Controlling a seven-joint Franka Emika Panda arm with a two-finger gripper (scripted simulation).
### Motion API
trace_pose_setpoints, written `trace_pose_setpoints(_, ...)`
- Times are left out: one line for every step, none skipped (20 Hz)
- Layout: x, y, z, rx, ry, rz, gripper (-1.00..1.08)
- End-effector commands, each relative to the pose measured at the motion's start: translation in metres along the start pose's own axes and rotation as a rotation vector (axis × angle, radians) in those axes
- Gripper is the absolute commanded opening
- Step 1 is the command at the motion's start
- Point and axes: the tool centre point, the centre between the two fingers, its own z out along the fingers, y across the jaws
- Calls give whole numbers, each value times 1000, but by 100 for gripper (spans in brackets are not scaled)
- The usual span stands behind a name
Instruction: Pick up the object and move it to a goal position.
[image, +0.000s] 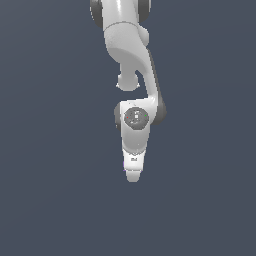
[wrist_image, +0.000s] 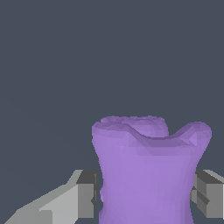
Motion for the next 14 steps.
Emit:
trace_pose_setpoints(1, -2, -1, 0, 0, 0, -100)
trace_pose_setpoints(2, -3, -2, 0, 0, 0, -100)
trace_pose_setpoints(3, -4, -3, 0, 0, 0, -100)
trace_pose_setpoints(4, -6, -5, 0, 0, 0, -100)
trace_pose_setpoints(6, -8, -6, 0, 0, 0, -100)
trace_pose_setpoints(7, -11, -8, 0, 0, 0, -100)
trace_pose_setpoints(9, -13, -10, 0, 0, 0, -100)
trace_pose_setpoints(12, -17, -12, 0, -1, 0, -100)
trace_pose_setpoints(14, -20, -14, 0, -1, 0, -100)
trace_pose_setpoints(17, -24, -17, 0, -1, 0, -100)
trace_pose_setpoints(20, -28, -20, 0, -1, 0, -100)
trace_pose_setpoints(23, -33, -23, 0, -1, 0, -100)
trace_pose_setpoints(26, -38, -27, 0, -1, 0, -100)
trace_pose_setpoints(30, -43, -31, 0, -1, 0, -100)
